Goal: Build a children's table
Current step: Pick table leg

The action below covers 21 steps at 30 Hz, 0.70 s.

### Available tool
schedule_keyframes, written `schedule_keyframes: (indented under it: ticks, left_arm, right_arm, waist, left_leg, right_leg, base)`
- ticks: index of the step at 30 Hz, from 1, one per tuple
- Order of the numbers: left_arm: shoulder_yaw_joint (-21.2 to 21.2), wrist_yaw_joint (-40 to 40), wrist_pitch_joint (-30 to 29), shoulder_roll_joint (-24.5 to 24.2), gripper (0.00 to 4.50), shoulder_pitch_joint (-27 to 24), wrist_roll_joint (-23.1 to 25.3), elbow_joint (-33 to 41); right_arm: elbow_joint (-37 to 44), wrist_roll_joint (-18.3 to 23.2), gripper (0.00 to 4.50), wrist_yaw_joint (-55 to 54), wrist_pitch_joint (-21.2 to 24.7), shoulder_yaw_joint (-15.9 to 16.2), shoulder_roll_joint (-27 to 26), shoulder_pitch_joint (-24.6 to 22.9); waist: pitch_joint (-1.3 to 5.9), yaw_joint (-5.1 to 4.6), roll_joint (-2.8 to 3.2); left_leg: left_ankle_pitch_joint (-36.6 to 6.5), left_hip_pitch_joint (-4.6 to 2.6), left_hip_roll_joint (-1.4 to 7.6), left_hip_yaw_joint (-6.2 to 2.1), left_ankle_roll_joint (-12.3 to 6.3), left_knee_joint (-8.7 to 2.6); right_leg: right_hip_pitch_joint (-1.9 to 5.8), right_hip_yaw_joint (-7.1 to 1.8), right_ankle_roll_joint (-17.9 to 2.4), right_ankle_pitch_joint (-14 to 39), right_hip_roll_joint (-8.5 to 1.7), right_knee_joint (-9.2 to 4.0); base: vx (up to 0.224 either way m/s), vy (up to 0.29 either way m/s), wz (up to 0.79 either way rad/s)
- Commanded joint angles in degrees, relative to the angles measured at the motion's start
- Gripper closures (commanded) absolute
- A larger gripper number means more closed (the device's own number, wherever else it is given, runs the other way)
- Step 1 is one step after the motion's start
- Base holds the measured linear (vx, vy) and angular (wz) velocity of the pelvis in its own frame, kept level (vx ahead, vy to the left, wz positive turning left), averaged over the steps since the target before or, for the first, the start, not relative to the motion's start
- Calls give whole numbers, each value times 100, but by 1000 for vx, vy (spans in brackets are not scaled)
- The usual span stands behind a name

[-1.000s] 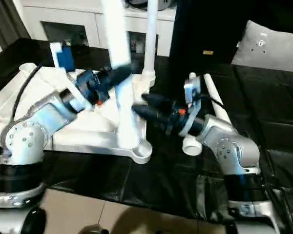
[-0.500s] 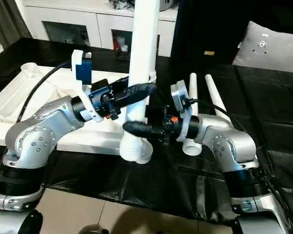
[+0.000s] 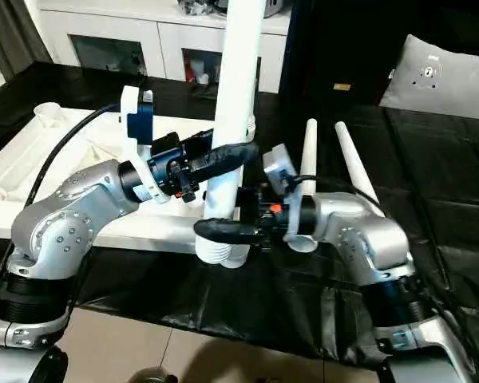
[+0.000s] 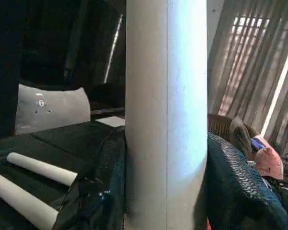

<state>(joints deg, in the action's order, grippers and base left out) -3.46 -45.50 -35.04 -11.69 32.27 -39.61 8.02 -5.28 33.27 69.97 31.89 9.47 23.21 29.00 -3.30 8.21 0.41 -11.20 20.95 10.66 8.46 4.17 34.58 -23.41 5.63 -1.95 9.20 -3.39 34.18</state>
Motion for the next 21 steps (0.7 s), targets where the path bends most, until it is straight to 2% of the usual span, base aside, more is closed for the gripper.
schedule_keyframes:
  ticks: [1,2,3,5,10,11,14,15,16,19,20,21]
  left_arm:
    - [-63,-53,43,-4,266,41,24,177]
    - [-63,-53,43,-4,266,41,24,177]
    - [-66,-52,47,-5,266,40,21,180]
    - [-72,-50,51,-5,266,38,18,188]
    - [-126,-65,64,-10,266,36,49,206]
    - [-127,-54,75,0,266,35,50,210]
    - [-148,-9,98,40,266,36,65,220]
    - [-152,-3,100,46,266,35,68,222]
    - [-165,9,84,58,266,22,62,232]
    - [-193,42,59,73,266,2,66,239]
    - [-236,75,36,71,266,-14,88,247]
    - [-272,137,-1,70,266,-9,130,250]
  right_arm:
    - [-24,-75,106,3,-54,19,-13,-9]
    - [-24,-75,106,3,-54,19,-13,-9]
    - [-34,-78,140,9,-62,26,-25,-17]
    - [-42,-79,147,15,-59,30,-42,-30]
    - [-49,-51,192,22,-32,34,-75,-60]
    - [-50,-49,198,24,-23,37,-80,-66]
    - [-56,-51,230,30,-6,35,-89,-78]
    - [-56,-51,237,30,-4,34,-89,-79]
    - [-45,-44,243,21,11,27,-94,-89]
    - [-24,-45,254,3,20,22,-101,-116]
    - [-7,-61,257,-29,15,27,-111,-150]
    - [-7,-85,258,-53,-3,31,-119,-164]
  waist:
    - [445,7,-78]
    - [446,6,-78]
    - [445,6,-78]
    - [446,8,-80]
    - [446,7,-76]
    - [446,1,-97]
    - [444,0,-86]
    - [443,-1,-88]
    - [446,3,-65]
    - [445,-1,-79]
    - [444,4,-43]
    - [447,-2,-67]
  left_leg:
    - [-364,12,209,8,-292,-338]
    - [-352,14,208,8,-298,-336]
    - [-353,14,208,9,-299,-336]
    - [-339,16,207,8,-303,-335]
    - [-347,13,216,6,-300,-336]
    - [-351,11,215,12,-303,-335]
    - [-361,11,209,16,-297,-332]
    - [-363,11,210,15,-295,-333]
    - [-359,10,209,12,-291,-331]
    - [-374,13,207,14,-290,-330]
    - [-382,12,209,7,-282,-330]
    - [-399,11,208,11,-278,-331]
  right_leg:
    - [386,-304,-615,1665,-462,-381]
    - [386,-306,-624,1641,-462,-379]
    - [385,-307,-629,1636,-462,-378]
    - [387,-307,-634,1628,-462,-374]
    - [385,-309,-662,1593,-462,-367]
    - [385,-309,-662,1593,-460,-370]
    - [385,-312,-632,1664,-465,-380]
    - [387,-312,-627,1672,-464,-379]
    - [386,-310,-622,1677,-464,-377]
    - [388,-307,-598,1691,-460,-385]
    - [384,-307,-603,1695,-460,-381]
    - [388,-306,-586,1690,-454,-390]
  base:
    - [0,0,0]
    - [0,0,0]
    - [0,0,0]
    - [0,0,0]
    - [0,0,0]
    - [0,0,0]
    - [0,0,0]
    - [0,0,0]
    - [0,0,0]
    - [0,0,0]
    - [0,0,0]
    - [0,0,0]
